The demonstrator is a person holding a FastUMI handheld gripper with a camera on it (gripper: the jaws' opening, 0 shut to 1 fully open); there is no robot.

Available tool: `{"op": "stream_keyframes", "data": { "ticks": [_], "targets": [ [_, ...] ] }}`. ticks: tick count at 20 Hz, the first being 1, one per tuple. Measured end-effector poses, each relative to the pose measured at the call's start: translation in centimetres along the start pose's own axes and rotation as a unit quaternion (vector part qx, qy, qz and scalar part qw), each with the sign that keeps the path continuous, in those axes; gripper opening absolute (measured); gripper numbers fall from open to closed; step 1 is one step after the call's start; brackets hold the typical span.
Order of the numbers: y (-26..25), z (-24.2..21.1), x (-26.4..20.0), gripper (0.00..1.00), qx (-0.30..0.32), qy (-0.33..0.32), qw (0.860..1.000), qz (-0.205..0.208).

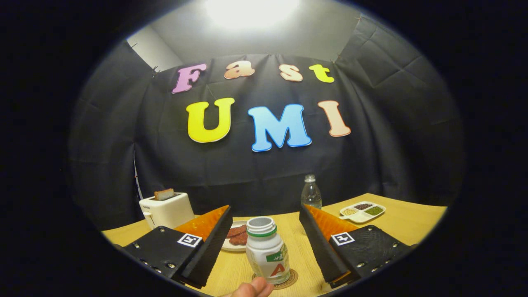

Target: Take the bottle from table, then pour the juice into the cup, finally place the bottle on the coaster

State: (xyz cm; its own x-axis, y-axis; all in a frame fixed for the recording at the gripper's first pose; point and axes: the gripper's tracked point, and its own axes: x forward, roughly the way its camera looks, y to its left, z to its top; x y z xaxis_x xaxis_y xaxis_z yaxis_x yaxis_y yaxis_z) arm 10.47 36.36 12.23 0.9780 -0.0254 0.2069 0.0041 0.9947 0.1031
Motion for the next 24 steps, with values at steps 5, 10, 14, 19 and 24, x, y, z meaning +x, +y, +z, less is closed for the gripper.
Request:
{"op": "stream_keyframes", "data": {
  "ticks": [5,10,14,19,24],
  "targets": [
    [-0.6,5.3,-1.8,0.98,-0.001,-0.039,0.999,-0.011],
    [-1.8,7.5,-3.5,0.98,-0.001,-0.055,0.998,-0.015],
    [-4.7,8.3,-4.9,0.98,-0.011,-0.051,0.998,-0.022],
    [-11.1,9.9,-6.2,0.98,-0.040,-0.069,0.997,-0.020],
    [-20.6,8.9,-6.8,0.98,-0.087,-0.075,0.992,-0.059]
  ]
}}
